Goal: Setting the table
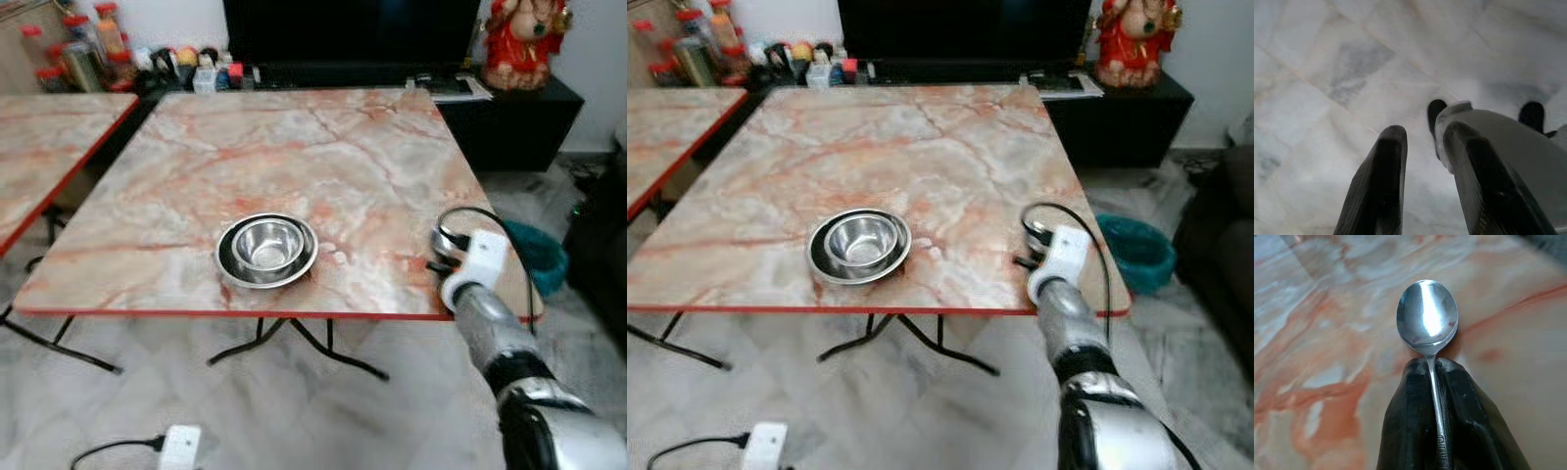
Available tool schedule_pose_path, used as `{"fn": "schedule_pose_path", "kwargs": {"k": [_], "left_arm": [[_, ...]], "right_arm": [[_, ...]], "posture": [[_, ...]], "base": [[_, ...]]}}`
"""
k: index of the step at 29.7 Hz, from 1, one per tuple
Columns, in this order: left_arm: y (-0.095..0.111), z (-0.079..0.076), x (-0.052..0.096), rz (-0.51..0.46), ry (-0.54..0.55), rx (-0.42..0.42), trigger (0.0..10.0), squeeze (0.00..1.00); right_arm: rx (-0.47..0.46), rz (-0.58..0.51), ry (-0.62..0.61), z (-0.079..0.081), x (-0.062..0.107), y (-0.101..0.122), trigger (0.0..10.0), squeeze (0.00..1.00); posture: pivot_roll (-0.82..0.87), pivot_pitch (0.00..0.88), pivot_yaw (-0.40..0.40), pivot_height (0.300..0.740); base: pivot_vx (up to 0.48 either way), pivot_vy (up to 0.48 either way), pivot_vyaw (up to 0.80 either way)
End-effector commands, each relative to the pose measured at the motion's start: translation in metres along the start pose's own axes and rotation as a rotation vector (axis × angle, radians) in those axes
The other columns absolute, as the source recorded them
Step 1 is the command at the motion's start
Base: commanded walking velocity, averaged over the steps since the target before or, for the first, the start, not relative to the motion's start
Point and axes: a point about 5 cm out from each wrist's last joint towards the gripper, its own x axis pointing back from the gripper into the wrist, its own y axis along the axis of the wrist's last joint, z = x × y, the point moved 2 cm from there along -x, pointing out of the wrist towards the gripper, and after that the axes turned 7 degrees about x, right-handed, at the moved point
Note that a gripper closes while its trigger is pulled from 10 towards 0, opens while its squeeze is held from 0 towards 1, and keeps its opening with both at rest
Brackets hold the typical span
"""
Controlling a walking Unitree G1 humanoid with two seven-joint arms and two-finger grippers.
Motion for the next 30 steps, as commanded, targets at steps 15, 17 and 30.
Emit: {"fn": "schedule_pose_path", "kwargs": {"k": [15, 17, 30], "left_arm": [[-0.001, 0.008, 0.001, 0.000, 0.019, 0.020, 10.0, 0.00], [-0.001, 0.008, 0.001, 0.002, 0.020, 0.018, 10.0, 0.00], [-0.001, 0.009, 0.001, 0.000, 0.031, 0.008, 10.0, 0.00]], "right_arm": [[-0.008, -0.084, 0.086, 0.017, 0.000, 0.021, 10.0, 0.00], [-0.004, -0.092, 0.095, 0.018, 0.000, 0.024, 10.0, 0.00], [0.035, -0.116, 0.130, 0.023, 0.001, 0.028, 10.0, 0.00]], "posture": [[0.03, 0.023, -0.005, 0.736], [0.03, 0.023, -0.003, 0.736], [0.02, 0.018, -0.002, 0.736]], "base": [[0.000, 0.000, 0.00], [0.000, 0.000, 0.00], [0.094, 0.000, 0.20]]}}
